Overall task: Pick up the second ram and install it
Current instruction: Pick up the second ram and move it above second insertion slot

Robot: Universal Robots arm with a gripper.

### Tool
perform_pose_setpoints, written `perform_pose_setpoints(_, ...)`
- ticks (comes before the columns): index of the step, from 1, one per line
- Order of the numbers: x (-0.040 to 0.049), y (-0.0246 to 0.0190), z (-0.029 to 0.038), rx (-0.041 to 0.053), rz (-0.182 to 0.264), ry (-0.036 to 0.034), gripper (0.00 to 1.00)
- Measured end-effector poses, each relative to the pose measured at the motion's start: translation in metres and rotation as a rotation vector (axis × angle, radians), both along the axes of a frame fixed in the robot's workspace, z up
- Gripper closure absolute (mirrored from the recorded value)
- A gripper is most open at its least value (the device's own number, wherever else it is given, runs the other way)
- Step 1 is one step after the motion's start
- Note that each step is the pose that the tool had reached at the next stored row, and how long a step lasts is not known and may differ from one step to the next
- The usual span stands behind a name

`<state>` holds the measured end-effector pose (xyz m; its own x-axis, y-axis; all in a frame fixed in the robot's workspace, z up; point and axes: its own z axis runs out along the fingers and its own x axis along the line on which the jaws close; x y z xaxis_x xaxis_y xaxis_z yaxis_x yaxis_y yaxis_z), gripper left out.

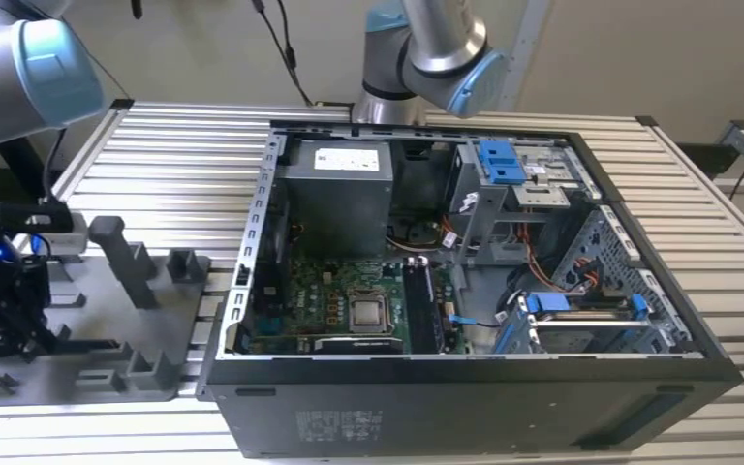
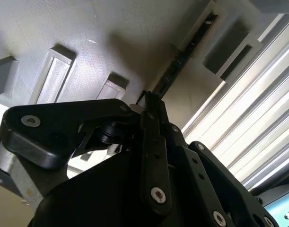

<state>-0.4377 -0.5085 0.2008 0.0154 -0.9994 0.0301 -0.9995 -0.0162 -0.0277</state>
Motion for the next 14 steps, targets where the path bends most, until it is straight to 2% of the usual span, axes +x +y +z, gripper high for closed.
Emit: perform_pose_setpoints(14, 0.0, 0.0, 0.0207, 0.0001, 0.0, -0.0001, 0.86)
